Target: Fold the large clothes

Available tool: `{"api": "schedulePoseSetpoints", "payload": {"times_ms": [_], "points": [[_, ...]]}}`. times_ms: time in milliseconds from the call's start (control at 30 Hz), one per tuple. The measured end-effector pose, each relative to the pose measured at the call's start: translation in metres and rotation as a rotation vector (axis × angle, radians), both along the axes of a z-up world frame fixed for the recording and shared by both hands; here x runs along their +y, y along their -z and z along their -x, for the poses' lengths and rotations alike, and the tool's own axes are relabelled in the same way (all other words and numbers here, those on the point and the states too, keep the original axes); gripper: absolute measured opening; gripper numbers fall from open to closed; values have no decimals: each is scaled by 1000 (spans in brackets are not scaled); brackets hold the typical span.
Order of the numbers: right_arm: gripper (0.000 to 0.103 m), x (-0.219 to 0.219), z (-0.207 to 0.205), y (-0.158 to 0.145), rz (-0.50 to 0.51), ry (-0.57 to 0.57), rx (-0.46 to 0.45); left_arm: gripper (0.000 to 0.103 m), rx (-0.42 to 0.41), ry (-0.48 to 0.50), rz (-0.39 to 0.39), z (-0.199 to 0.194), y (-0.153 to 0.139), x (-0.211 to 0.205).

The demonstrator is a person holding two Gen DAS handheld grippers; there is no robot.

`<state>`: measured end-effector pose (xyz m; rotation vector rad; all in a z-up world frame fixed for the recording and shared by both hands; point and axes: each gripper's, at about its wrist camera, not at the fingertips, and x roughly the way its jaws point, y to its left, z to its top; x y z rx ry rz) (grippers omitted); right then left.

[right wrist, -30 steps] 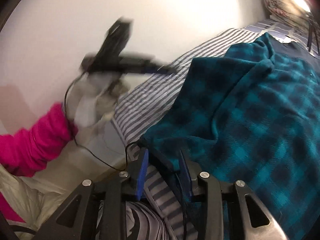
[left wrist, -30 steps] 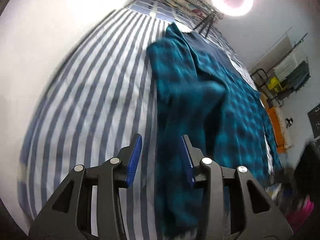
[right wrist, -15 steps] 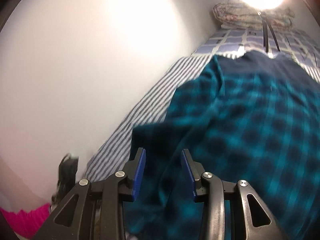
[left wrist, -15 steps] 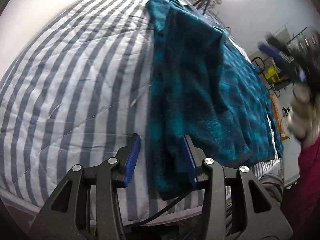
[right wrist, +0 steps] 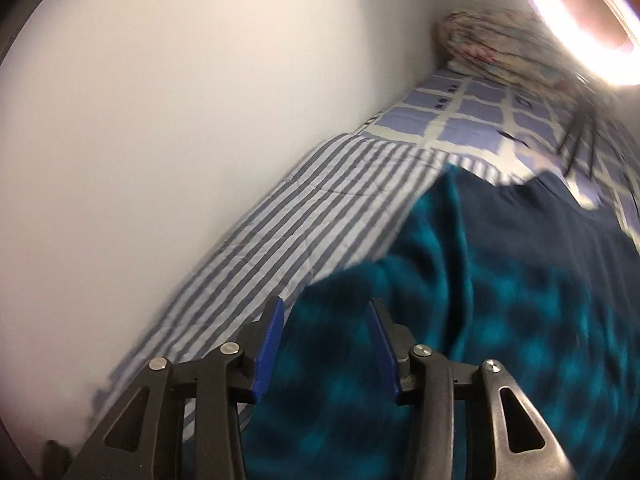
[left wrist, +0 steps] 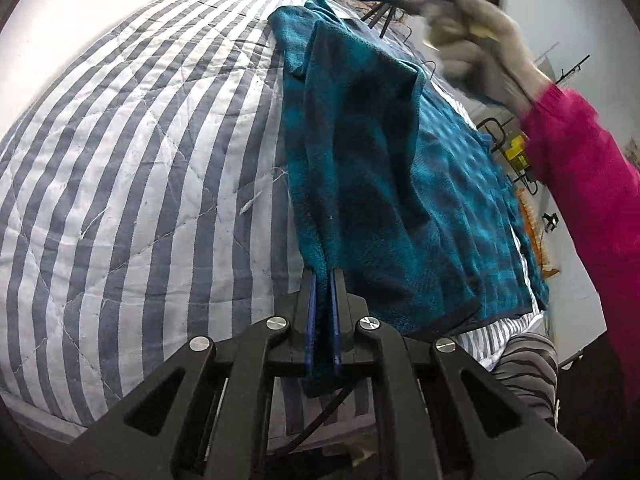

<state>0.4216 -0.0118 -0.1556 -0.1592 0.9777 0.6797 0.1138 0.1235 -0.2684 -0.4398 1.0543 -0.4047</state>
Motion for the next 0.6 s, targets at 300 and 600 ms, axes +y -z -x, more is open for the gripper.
{"api": "schedulePoseSetpoints", "payload": {"times_ms": [300,600], "points": [[71,51,-28,58,180,-235,10,4,-15,36,4,0,6,3],[11,42,-17,57,276,-241,-109,4,-26,51,-13,2,9,-5]]}}
